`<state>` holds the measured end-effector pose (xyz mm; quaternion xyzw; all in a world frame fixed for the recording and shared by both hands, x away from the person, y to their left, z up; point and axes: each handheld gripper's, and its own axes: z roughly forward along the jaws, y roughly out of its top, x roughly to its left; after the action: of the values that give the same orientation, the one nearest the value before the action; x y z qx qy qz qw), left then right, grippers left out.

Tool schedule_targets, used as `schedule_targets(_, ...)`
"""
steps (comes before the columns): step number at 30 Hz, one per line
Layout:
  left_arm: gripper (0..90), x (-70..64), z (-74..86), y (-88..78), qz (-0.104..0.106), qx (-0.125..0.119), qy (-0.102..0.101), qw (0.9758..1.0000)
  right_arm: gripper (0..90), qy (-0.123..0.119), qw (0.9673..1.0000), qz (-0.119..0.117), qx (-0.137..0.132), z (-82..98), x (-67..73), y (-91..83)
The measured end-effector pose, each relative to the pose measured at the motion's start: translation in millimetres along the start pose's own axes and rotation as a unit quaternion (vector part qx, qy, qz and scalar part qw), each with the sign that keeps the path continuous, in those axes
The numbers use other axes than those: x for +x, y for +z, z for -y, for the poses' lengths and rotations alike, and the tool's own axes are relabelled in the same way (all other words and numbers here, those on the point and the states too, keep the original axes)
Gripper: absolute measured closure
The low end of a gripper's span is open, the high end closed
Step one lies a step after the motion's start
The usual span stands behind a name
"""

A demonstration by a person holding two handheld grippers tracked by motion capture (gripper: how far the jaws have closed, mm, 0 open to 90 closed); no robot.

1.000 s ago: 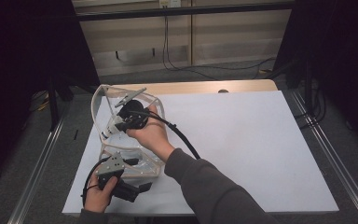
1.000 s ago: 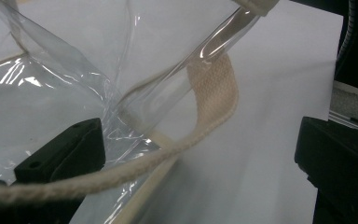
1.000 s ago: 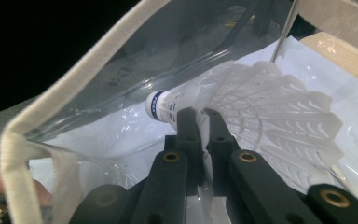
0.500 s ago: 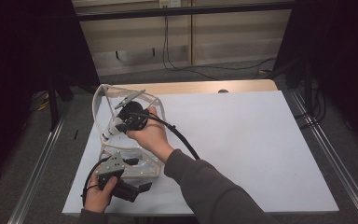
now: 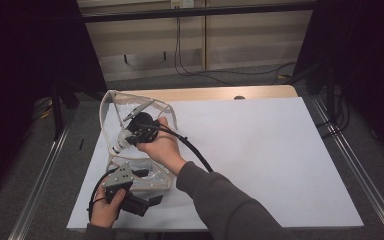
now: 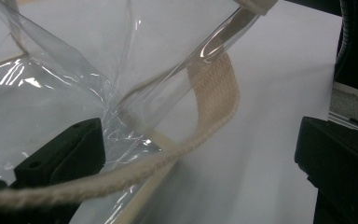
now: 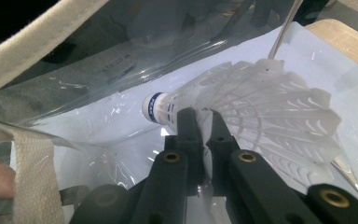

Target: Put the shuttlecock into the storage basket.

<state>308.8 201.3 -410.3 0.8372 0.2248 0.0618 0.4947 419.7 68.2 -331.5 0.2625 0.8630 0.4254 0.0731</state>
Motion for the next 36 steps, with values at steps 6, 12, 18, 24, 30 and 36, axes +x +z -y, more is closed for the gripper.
schedule_targets(6, 1.7, -0.6, 0.0, -0.2, 0.0, -0.001, -0.001, 1.0, 88.1, -0.001, 1.0, 0.001, 0.003, 4.0, -1.3, 1.8)
schedule_targets(12, 1.7, 0.0, -0.1, -0.3, 0.0, -0.001, -0.001, 1.0, 88.1, -0.003, 1.0, 0.0, 0.004, 7.1, -2.2, 3.7)
schedule_targets(18, 1.7, -0.1, -0.3, -0.5, 0.0, 0.0, 0.0, 1.0, 88.0, -0.004, 0.9999, 0.001, 0.01, 8.6, -2.3, 4.5)
schedule_targets(24, 1.7, 0.0, -0.2, -0.3, -0.001, 0.001, -0.001, 1.0, 87.6, -0.006, 0.9999, -0.002, 0.015, 10.2, -2.9, 6.3)
schedule_targets(30, 1.7, 0.0, -0.3, -0.4, 0.0, 0.0, 0.0, 1.0, 87.6, -0.008, 0.9996, -0.003, 0.026, 11.2, -3.2, 8.4)
schedule_targets(36, 1.7, 0.0, -0.1, 0.2, 0.001, -0.001, -0.001, 1.0, 82.2, -0.01, 0.9994, -0.01, 0.032, 11.5, -3.1, 9.5)
